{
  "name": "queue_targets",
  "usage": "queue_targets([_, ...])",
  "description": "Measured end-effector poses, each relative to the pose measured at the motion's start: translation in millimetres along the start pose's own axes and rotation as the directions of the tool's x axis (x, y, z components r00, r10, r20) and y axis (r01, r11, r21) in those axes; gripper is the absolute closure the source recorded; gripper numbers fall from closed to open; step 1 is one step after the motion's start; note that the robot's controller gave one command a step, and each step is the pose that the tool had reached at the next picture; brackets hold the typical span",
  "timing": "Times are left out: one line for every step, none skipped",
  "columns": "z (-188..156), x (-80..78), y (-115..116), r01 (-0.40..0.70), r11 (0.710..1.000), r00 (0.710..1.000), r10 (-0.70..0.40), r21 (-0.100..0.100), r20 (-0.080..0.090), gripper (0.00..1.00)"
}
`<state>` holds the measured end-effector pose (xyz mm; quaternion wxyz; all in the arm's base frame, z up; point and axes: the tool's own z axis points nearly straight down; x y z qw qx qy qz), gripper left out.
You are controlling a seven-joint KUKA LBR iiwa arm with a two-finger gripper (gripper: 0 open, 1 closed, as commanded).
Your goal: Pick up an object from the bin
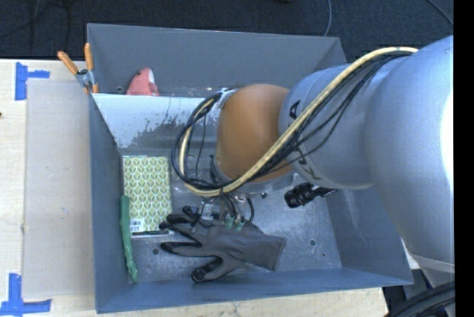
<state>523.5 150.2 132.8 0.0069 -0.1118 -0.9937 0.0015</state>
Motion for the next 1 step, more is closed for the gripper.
queue_targets([-7.1, -0.3, 0.1, 0.0, 1.0, 1.0, 0.0, 0.0, 0.0, 1.0])
